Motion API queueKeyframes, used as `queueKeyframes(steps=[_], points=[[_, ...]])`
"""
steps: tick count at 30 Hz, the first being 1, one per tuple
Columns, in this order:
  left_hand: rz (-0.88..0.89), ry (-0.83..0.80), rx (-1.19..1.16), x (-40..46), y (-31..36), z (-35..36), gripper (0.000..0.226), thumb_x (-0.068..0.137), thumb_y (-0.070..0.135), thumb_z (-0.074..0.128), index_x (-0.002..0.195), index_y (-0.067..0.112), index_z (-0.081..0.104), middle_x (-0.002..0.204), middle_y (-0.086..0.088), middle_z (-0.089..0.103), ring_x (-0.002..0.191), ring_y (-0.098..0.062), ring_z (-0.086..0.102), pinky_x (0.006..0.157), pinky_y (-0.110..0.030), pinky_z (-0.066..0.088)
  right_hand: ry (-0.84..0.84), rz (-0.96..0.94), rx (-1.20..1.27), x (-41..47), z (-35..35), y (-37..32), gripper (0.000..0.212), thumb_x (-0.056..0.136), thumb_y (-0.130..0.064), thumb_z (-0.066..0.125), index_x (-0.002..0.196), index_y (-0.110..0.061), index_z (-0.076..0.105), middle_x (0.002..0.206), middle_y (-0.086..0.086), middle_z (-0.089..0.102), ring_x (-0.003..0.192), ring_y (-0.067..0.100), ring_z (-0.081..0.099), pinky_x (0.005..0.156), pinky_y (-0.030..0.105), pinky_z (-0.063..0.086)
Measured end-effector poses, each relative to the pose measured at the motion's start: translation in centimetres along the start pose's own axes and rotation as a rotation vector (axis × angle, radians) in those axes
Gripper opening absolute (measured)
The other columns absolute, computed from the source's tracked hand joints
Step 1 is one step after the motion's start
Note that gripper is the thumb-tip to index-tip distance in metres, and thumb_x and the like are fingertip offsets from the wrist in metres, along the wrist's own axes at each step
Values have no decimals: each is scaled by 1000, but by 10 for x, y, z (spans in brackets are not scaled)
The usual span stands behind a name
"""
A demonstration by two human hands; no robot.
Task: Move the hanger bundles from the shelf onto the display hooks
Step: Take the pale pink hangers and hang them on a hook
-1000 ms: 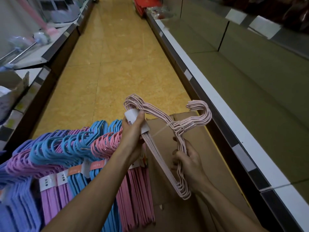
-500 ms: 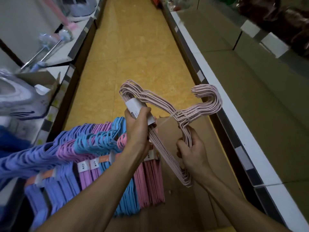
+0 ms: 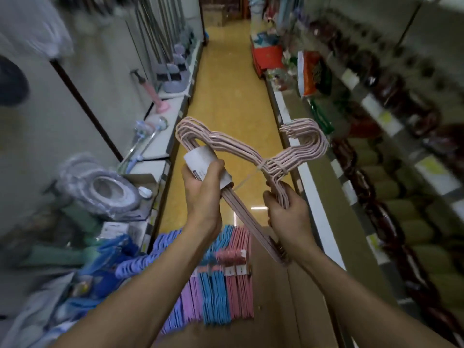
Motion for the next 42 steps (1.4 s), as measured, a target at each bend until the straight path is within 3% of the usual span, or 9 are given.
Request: queueKeyframes(steps=[12, 17, 21, 26, 31, 34, 37, 40, 42], points=[[114, -151, 51, -65, 332, 60, 74, 70, 42, 86, 125, 29, 38, 117, -6, 60, 101, -28, 67, 82, -56, 58, 36, -191, 45, -42, -17, -347, 22, 92, -20, 60, 87, -41, 66, 66, 0, 51, 62, 19, 48, 60, 37, 45], [93, -300, -17, -96, 411, 59, 66, 69, 53, 75, 122, 31, 44, 117, -7, 60, 99, -30, 66, 81, -58, 58, 30, -225, 114, -64, -13, -424, 15, 92, -17, 58, 94, -29, 66, 65, 4, 45, 59, 22, 43, 55, 36, 41], [115, -363, 76, -105, 466, 42, 78, 72, 75, 56, 124, 17, 63, 119, -13, 68, 103, -29, 68, 73, -40, 58, -4, -198, 203, -79, -10, -455, 19, 95, -10, 55, 104, -24, 65, 68, 7, 41, 58, 21, 39, 55, 34, 37], [271, -268, 41, -116, 513, 26, 61, 87, 46, 69, 135, 14, 50, 123, -13, 66, 107, -31, 67, 94, -46, 54, -81, -237, 192, -93, -9, -478, 20, 94, -7, 55, 103, -21, 66, 67, 7, 42, 55, 20, 38, 54, 34, 34], [357, -154, -37, -139, 541, 11, 55, 80, 16, 66, 130, 20, 44, 99, -14, 63, 77, -24, 65, 65, -32, 51, -196, -322, 111, -105, -5, -499, 26, 93, -5, 54, 103, -25, 67, 63, 5, 42, 56, 22, 40, 54, 35, 37], [375, -52, -80, -153, 550, 0, 44, 89, 4, 58, 116, 34, 42, 102, -19, 60, 82, -30, 61, 65, -37, 49, -278, -370, 68, -111, -2, -510, 26, 94, -6, 54, 104, -26, 67, 63, 4, 44, 57, 22, 41, 54, 35, 37], [431, 49, -75, -167, 559, -14, 49, 88, 1, 59, 129, 22, 41, 90, -8, 63, 74, -23, 65, 69, -40, 52, -350, -439, 24, -117, 0, -524, 30, 91, -6, 55, 101, -32, 67, 63, -2, 52, 60, 20, 46, 57, 36, 39], [488, 181, -49, -189, 566, -32, 30, 88, -6, 54, 111, 13, 48, 85, -6, 58, 71, -22, 61, 73, -41, 53, -414, -496, -2, -127, 10, -531, 29, 89, -8, 57, 94, -35, 67, 58, -13, 59, 60, 15, 51, 57, 34, 42], [514, 257, -66, -205, 568, -46, 27, 87, -9, 51, 103, 13, 49, 88, -11, 55, 71, -25, 57, 68, -40, 53, -468, -531, -6, -137, 21, -531, 17, 88, -7, 58, 95, -19, 67, 60, -4, 53, 60, 18, 47, 58, 36, 39]])
Point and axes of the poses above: each hand's wrist, its own x-axis towards the middle knuckle, its own z-axis out of the palm, y = z × x, the point moved 3 cm from there along x, towards the middle knuckle
